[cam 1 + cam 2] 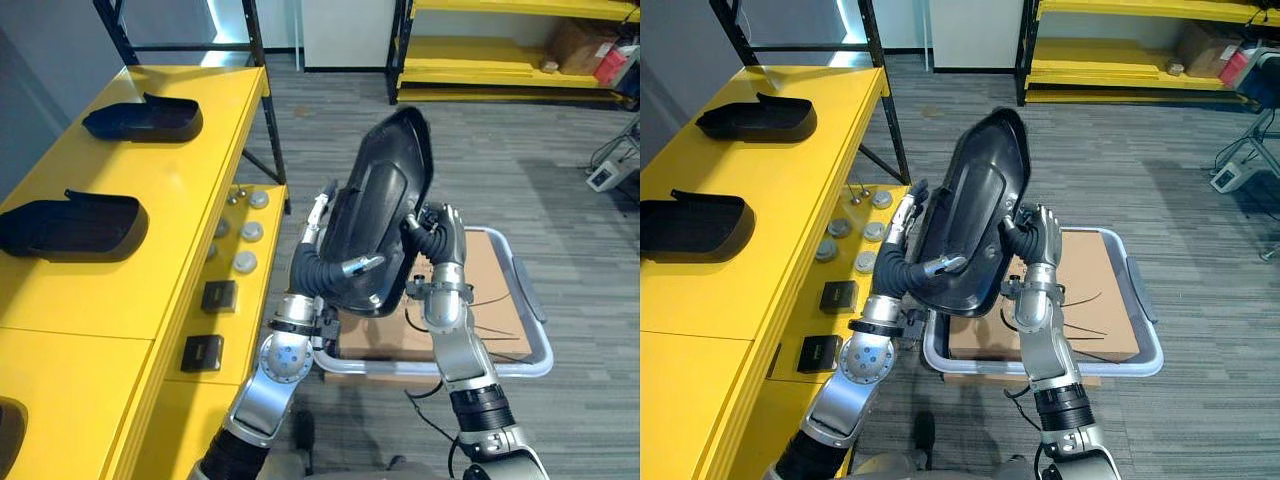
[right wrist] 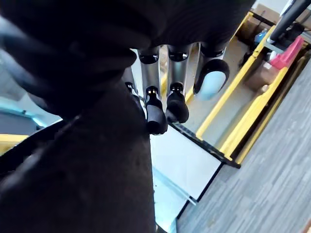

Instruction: Walk over and take plastic housings, then place them on the shelf

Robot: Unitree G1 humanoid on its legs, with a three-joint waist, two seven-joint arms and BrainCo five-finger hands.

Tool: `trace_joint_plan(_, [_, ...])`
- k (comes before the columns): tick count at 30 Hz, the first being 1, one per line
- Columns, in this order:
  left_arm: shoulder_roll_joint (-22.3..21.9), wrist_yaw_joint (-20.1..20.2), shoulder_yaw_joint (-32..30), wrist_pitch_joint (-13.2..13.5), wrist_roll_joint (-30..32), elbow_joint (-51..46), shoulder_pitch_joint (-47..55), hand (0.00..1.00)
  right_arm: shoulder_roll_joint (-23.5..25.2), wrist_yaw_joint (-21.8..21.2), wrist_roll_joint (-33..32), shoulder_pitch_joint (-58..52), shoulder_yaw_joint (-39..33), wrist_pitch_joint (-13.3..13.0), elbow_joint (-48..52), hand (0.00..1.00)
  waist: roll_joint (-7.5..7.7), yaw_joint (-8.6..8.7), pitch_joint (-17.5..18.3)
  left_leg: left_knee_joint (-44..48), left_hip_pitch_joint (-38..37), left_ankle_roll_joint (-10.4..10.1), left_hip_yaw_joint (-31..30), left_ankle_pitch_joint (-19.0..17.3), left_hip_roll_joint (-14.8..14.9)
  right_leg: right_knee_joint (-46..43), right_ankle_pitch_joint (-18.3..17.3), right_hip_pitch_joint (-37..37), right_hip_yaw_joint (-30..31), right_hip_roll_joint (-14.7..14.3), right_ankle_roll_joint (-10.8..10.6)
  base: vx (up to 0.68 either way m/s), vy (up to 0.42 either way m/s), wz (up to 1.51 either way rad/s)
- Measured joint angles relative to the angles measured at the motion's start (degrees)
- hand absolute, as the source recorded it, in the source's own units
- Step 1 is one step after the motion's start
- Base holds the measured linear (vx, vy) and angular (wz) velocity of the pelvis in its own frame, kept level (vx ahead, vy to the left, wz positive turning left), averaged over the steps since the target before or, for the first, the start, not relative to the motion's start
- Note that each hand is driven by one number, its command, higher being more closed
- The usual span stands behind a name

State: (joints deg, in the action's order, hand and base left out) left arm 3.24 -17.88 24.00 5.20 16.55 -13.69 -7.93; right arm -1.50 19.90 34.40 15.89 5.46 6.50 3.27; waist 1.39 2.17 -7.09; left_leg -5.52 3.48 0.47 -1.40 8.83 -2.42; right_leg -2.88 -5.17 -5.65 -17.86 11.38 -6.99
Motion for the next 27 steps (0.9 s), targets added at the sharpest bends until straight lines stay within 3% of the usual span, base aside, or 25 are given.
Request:
trace_joint_plan(7, [-0.39, -2.69, -1.32, -1.7, -0.47, 4.51, 0.0, 0.0, -0.07, 0.13, 0.29, -0.73, 2.02, 0.0, 2.31, 1.0, -0.07, 0.17, 0.7, -0.01, -0.05, -0.3, 0.31, 0.21, 0.92, 0.17, 0.08, 0.16, 0.72, -0.92, 0.21, 0.0, -0.015, -0.03])
trace_joint_plan(14, [-0.41, -7.77, -3.05, -1.77, -2.65, 5.79, 0.31, 0.0, -0.13, 1.52, 0.58, -2.92, 4.44, -0.08, 4.83, 1.0, 0.09, 0.16, 1.15, -0.39, -0.01, -0.67, 1.06, 0.45, 1.67, 0.11, 0.13, 0.82, 1.57, -1.46, 0.4, -0.04, -0.012, -0.08])
trace_joint_plan(15, [-0.41, -8.55, -3.45, -1.61, -3.53, 6.59, 0.36, 1.0, -0.18, 1.66, 0.57, -3.08, 4.73, -0.08, 4.83, 1.0, 0.17, 0.2, 1.32, -0.4, -0.01, -0.67, 1.45, 0.44, 1.73, 0.13, 0.12, 1.0, 1.87, -1.46, 0.42, -0.04, 0.003, -0.11])
trace_joint_plan(27, [-0.27, -6.03, -4.86, -0.85, -10.91, 9.04, 1.46, 1.0, -1.42, 2.25, -0.1, -4.39, 6.97, -0.68, 4.84, 1.0, 1.29, 0.13, 2.69, -0.38, 0.04, -0.67, 1.5, 0.44, 1.71, 0.13, 0.19, 1.05, 2.19, -1.46, 0.39, 0.0, 0.001, -0.01])
